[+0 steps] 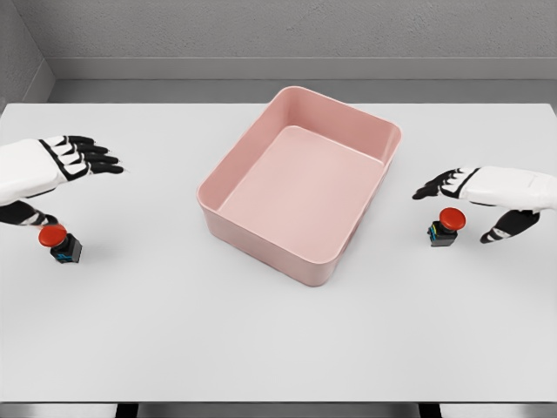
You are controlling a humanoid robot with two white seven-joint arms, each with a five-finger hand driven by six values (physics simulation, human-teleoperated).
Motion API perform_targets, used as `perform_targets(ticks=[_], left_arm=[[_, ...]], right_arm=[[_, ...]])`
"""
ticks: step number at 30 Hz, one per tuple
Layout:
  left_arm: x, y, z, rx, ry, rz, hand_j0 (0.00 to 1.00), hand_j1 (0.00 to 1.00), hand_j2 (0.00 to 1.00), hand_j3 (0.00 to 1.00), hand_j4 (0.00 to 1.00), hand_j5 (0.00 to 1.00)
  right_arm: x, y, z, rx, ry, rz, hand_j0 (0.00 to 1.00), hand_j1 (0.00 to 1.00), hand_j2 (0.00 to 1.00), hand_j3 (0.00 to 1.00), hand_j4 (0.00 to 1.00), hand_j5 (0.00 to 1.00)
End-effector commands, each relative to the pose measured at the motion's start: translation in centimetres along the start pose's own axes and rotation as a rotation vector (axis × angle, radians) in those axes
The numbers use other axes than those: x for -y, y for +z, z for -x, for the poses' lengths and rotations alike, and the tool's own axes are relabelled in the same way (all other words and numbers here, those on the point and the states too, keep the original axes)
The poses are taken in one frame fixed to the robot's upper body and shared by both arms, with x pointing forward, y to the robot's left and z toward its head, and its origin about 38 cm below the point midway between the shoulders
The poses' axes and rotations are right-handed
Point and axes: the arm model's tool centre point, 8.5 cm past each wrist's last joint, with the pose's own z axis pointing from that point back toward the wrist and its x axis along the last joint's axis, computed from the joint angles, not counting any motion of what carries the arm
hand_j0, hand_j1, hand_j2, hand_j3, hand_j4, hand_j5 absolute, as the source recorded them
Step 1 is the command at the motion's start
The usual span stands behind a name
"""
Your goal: Put the industrial switch in the basket with both arms
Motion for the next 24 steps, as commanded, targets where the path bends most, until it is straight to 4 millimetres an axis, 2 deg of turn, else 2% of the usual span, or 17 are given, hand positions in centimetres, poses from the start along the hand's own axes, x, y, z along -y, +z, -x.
perform_targets(ticks=[1, 7, 12, 18, 24], left_arm=[[-0.7, 0.9, 0.7, -0.028, -0.014, 0.017, 1.0, 1.0, 1.0, 1.0, 1.0, 1.0], [-0.5, 1.4, 1.5, -0.058, -0.006, 0.019, 1.0, 1.0, 1.0, 1.0, 1.0, 1.0], [2.6, 1.5, 0.9, -0.046, 0.052, 0.086, 1.0, 1.0, 1.0, 1.0, 1.0, 1.0], [4.5, 1.6, 0.4, -0.04, 0.081, 0.127, 1.0, 1.0, 1.0, 1.0, 1.0, 1.0], [4.0, 1.6, 0.2, -0.037, 0.073, 0.11, 1.0, 1.0, 1.0, 1.0, 1.0, 1.0]], right_arm=[[0.1, -0.1, -0.3, 0.009, 0.001, 0.004, 1.0, 1.0, 1.0, 1.0, 1.0, 1.0], [-0.8, -1.0, -0.8, 0.036, -0.012, -0.015, 0.99, 0.99, 0.99, 0.99, 0.99, 0.99], [-1.3, -1.1, -0.7, 0.033, -0.024, -0.022, 0.94, 0.94, 0.94, 0.94, 0.94, 0.94], [-1.4, -1.6, -0.6, 0.038, -0.028, -0.02, 0.89, 0.89, 0.89, 0.89, 0.89, 0.89], [-1.9, -1.7, 0.5, 0.01, -0.049, -0.023, 0.89, 0.89, 0.89, 0.89, 0.89, 0.89]])
